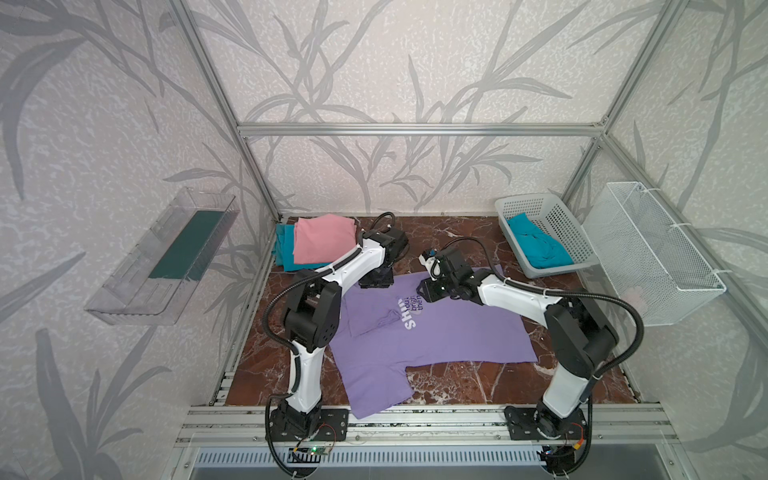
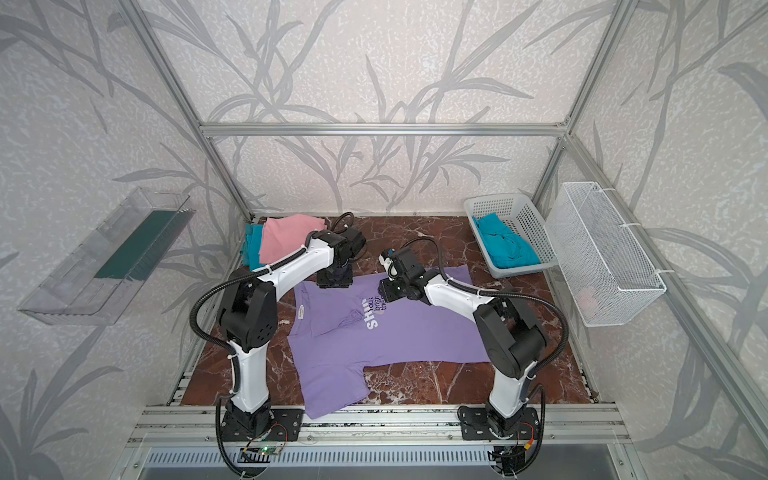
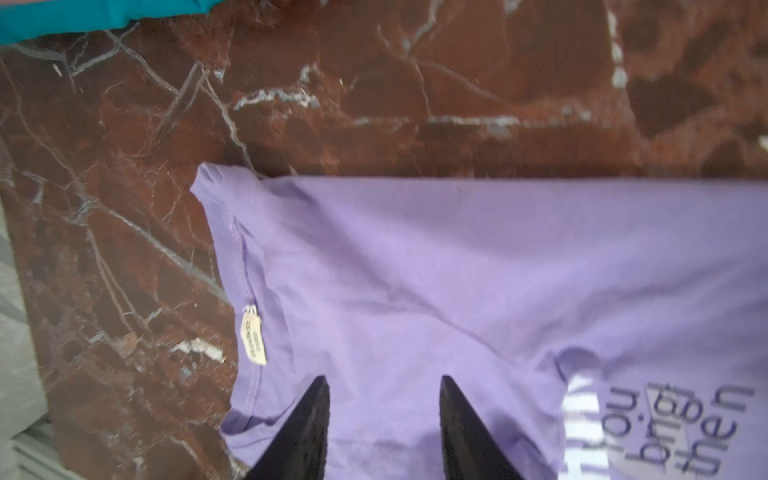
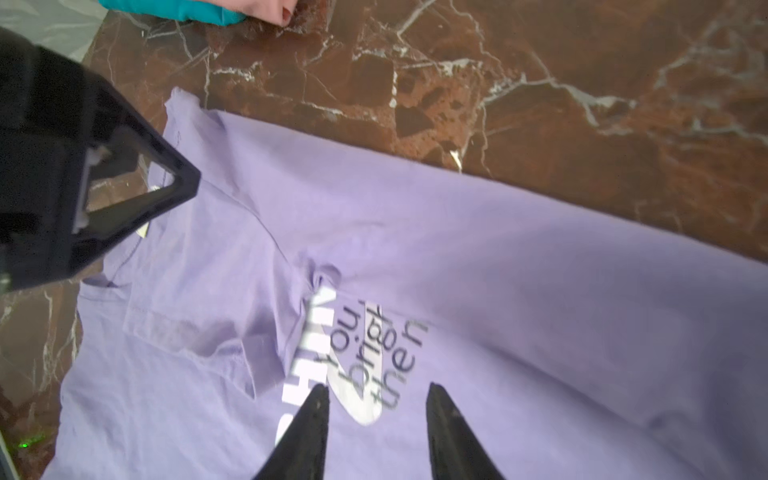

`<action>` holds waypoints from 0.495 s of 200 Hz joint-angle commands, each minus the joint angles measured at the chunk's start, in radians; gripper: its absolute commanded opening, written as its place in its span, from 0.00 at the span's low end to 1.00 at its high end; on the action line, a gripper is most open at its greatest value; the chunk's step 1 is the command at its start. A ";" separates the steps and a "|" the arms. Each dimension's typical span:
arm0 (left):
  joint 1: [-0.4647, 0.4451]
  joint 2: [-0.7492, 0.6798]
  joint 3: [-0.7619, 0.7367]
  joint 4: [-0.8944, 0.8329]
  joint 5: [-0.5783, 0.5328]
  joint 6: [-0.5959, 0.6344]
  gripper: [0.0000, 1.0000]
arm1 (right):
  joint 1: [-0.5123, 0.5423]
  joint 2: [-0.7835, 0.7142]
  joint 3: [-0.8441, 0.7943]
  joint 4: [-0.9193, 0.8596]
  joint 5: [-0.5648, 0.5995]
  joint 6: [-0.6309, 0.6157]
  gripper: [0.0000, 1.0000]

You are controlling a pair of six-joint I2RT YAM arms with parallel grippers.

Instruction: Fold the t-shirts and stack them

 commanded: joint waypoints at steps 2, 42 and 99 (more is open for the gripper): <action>0.081 0.019 -0.021 0.080 0.033 0.002 0.42 | -0.029 0.126 0.091 -0.042 -0.056 0.061 0.39; 0.164 0.016 -0.156 0.218 0.090 0.022 0.42 | -0.118 0.259 0.142 0.022 -0.099 0.205 0.37; 0.266 0.008 -0.299 0.278 0.075 0.033 0.40 | -0.196 0.282 0.123 0.007 -0.074 0.194 0.37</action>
